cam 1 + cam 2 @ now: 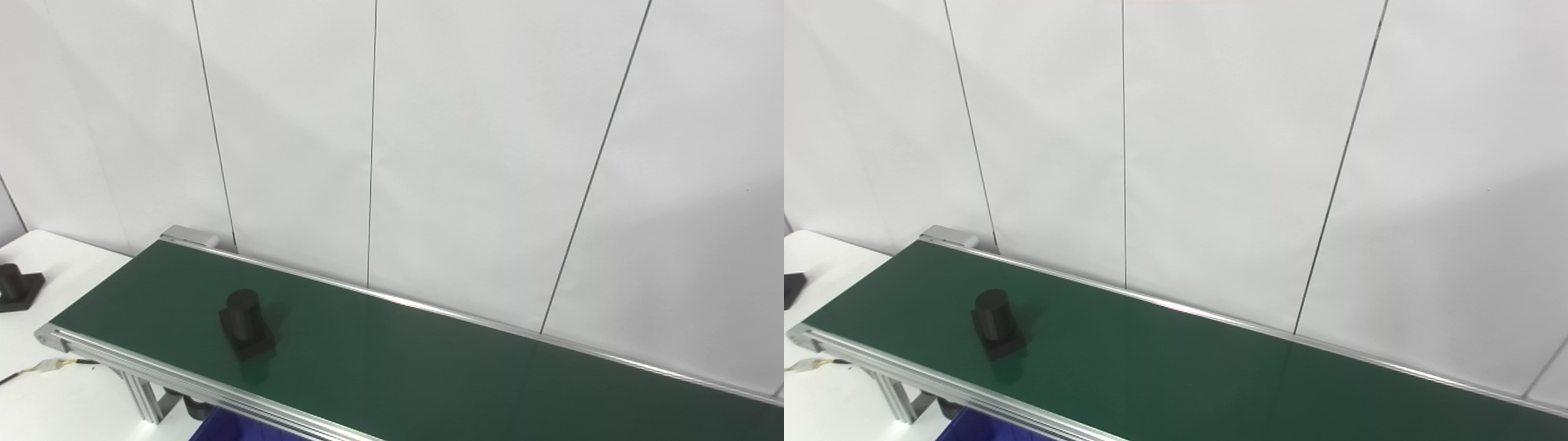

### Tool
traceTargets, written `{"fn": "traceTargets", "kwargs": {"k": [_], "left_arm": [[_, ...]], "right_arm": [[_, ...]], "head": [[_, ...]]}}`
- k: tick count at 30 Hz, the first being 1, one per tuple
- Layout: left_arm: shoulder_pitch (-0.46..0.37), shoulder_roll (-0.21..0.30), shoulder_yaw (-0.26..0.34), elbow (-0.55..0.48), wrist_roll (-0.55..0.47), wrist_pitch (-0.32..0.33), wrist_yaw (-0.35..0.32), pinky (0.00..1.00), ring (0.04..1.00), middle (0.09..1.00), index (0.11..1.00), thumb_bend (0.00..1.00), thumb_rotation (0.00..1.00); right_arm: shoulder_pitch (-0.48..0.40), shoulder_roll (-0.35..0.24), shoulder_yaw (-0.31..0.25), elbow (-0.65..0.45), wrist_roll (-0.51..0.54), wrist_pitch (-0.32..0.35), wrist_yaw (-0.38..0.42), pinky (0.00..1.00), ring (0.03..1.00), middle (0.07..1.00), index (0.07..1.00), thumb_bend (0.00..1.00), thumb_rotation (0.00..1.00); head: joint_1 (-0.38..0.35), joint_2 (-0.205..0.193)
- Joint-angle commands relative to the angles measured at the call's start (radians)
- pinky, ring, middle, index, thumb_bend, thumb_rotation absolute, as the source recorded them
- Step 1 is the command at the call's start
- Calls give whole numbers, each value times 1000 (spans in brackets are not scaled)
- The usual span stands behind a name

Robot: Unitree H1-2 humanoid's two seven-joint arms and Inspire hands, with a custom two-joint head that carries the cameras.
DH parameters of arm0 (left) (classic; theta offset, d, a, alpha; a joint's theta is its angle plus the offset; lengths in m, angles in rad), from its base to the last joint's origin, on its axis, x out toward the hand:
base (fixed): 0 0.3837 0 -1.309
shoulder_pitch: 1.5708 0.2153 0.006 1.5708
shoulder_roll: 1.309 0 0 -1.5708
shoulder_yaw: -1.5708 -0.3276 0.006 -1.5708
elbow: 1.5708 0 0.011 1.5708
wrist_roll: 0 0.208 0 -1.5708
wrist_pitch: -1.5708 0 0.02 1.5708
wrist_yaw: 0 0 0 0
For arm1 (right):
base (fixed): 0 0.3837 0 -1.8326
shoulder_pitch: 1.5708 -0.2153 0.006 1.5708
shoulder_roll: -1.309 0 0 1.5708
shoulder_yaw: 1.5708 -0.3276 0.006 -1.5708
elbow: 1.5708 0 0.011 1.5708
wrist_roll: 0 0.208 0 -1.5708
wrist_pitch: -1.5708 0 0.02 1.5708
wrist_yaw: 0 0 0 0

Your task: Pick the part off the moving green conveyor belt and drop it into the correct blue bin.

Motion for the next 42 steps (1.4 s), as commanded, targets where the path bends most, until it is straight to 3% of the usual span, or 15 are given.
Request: {"fn": "traceTargets", "kwargs": {"k": [1, 13, 19, 31, 34, 42], "left_arm": [[-4, 1, 1, -18, -3, -39, 11, 678, 746, 778, 749, 997, 100], [-6, 1, 0, -19, -5, -39, 9, 685, 751, 784, 754, 991, 83], [-11, -1, 1, -17, -1, -39, 14, 680, 745, 780, 752, 993, 92], [-20, 3, -1, -13, -6, -39, 8, 682, 746, 780, 754, 990, 82], [-22, 5, -1, -13, 0, -39, 13, 677, 743, 778, 755, 994, 93], [-29, 9, 8, -3, -22, -39, -6, 687, 748, 782, 751, 997, 85]], "right_arm": [[-27, -1, -15, -36, -6, 13, 6, 759, 843, 879, 918, 736, 473], [-145, 0, -33, -41, -66, 132, 20, 759, 853, 889, 922, 770, 554], [-193, -4, -31, -38, -81, 172, 30, 832, 887, 912, 937, 738, 537], [-264, -8, -8, 4, -100, 208, 62, 800, 889, 921, 946, 741, 520], [-279, -4, -1, 11, -111, 223, 70, 822, 893, 923, 948, 703, 462], [-318, 5, 21, 31, -163, 250, 69, 816, 884, 912, 932, 724, 415]], "head": [[-1, 1], [-7, 2], [-15, 0], [-59, 8], [-70, 10], [-129, 14]]}}
